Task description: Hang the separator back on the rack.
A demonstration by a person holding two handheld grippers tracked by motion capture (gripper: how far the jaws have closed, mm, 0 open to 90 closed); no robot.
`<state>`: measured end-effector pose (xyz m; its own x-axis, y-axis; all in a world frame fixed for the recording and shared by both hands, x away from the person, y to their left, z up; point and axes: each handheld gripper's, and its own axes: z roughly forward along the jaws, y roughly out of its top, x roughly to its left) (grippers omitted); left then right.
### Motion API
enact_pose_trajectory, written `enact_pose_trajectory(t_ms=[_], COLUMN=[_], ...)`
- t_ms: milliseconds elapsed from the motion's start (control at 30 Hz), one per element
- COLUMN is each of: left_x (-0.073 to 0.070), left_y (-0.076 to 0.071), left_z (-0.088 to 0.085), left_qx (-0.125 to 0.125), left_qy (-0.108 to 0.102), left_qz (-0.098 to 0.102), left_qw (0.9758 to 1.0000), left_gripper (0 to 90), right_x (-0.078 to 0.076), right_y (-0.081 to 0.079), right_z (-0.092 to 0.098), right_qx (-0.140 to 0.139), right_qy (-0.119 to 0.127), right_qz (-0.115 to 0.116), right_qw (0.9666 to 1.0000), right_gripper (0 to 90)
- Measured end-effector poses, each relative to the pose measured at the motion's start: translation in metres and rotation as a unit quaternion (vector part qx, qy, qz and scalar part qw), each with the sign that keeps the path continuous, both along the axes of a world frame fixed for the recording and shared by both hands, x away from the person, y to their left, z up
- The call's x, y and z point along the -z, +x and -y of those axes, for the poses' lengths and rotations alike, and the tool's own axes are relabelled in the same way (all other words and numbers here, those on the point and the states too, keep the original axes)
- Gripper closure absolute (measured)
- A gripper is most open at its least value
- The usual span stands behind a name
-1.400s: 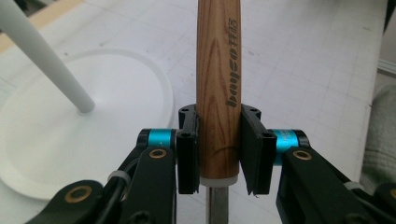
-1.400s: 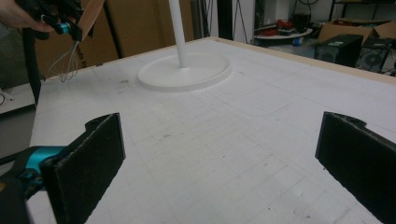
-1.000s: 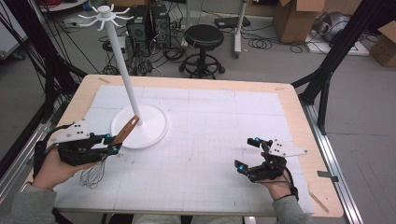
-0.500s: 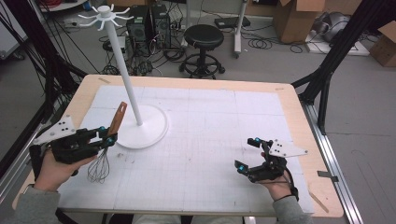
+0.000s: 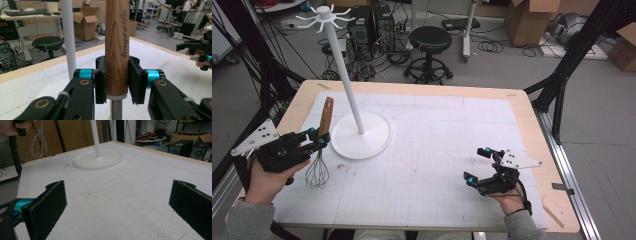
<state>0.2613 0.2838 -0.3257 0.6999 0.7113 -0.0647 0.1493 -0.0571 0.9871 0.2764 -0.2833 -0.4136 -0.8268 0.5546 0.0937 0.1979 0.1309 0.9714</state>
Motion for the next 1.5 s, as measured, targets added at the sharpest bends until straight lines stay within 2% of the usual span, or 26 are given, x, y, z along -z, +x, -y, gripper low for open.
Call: enact_pose_trajectory(t_ms=[367,467,667,900,1133,1500], left_x=[-0.017,-0.028,-0.040,-0.049,-0.057,-0.079], left_y=[0.008,0.011,0.018,0.021,0.024,0.029], left_z=[-0.007,-0.011,-0.014,-0.012,-0.009,-0.008], left_qx=[-0.007,-0.015,-0.028,-0.043,-0.049,-0.060], left_qy=[0.013,0.016,0.015,0.004,0.010,0.020], left_qz=[0.000,0.006,0.018,0.033,0.040,0.049], left_qw=[0.9999,0.9997,0.9993,0.9985,0.9980,0.9968], left_gripper=[70.1,70.2,70.1,70.1,70.1,70.2], right_x=[0.000,0.000,-0.001,-0.001,-0.001,-0.001], right_y=[0.000,0.000,-0.001,-0.001,-0.001,-0.001], right_z=[0.000,0.000,0.000,0.000,0.000,0.000], right_qx=[0.001,0.000,0.000,0.000,0.000,-0.002], right_qy=[0.003,0.001,0.002,0.004,0.004,0.004], right_qz=[-0.002,-0.002,-0.001,-0.003,-0.002,-0.001], right_qw=[1.0000,1.0000,1.0000,1.0000,1.0000,1.0000], right_gripper=[0.5,0.6,0.5,0.5,0.5,0.5])
